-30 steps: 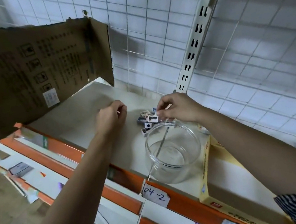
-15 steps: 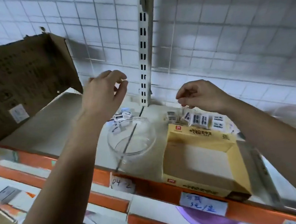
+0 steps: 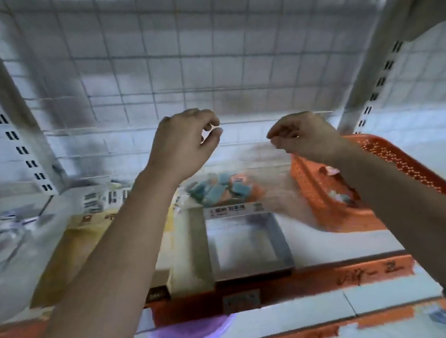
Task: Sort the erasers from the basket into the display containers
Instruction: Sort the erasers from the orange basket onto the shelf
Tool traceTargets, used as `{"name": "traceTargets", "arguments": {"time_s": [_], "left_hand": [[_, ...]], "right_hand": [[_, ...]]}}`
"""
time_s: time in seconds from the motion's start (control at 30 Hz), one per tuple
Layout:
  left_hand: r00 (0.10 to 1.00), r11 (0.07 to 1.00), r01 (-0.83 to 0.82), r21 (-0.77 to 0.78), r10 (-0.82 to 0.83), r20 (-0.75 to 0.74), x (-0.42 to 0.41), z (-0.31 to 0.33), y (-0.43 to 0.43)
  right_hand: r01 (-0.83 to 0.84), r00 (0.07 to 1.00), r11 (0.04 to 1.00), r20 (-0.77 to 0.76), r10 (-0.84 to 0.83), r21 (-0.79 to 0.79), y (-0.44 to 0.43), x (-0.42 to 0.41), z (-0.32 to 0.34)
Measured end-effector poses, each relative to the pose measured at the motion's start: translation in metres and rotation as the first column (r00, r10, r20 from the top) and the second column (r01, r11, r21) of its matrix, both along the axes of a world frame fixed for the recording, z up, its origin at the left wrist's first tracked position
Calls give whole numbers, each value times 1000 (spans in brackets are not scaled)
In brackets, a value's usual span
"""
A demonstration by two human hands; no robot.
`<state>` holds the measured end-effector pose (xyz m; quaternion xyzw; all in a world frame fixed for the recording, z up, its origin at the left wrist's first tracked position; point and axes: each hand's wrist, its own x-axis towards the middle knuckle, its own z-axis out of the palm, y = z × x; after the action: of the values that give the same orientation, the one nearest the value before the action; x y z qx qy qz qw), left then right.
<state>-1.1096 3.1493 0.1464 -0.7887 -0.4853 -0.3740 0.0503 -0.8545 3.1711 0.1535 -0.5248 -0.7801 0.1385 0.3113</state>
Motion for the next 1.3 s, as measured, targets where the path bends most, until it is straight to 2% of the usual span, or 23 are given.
{"name": "traceTargets", "arguments": {"time_s": [0.2,0.3,0.47,0.57,0.8,0.93,1.1,1.3], "left_hand": [[995,993,94,-77,-96,-22,107,-15,18],[992,987,121,-103,-124,-21,146,-23,24],[986,975,168,-147,-169,8,193,-33,31],[982,970,189,-155,-184,51,207,-39,33],[981,970,181,-164,-167,98,212,-39,40],[980,960,198,-200,-189,67,212,-38,46],[942,917,230,-326,-294,-160,221,-32,55],[836,865,110,-489,-347,-425,240,-28,74]], "right_hand": [[156,985,987,86,-151,-48,-7,107,-3],[210,964,975,181,-195,-72,-7,143,-12],[141,914,970,403,-50,-200,-1,160,-28],[101,875,948,480,58,-301,4,149,-39],[189,808,913,585,64,-361,13,135,-64],[193,822,902,565,66,-387,11,131,-69],[171,849,911,525,56,-374,18,141,-64],[207,944,951,302,-133,-228,10,179,-41]]}}
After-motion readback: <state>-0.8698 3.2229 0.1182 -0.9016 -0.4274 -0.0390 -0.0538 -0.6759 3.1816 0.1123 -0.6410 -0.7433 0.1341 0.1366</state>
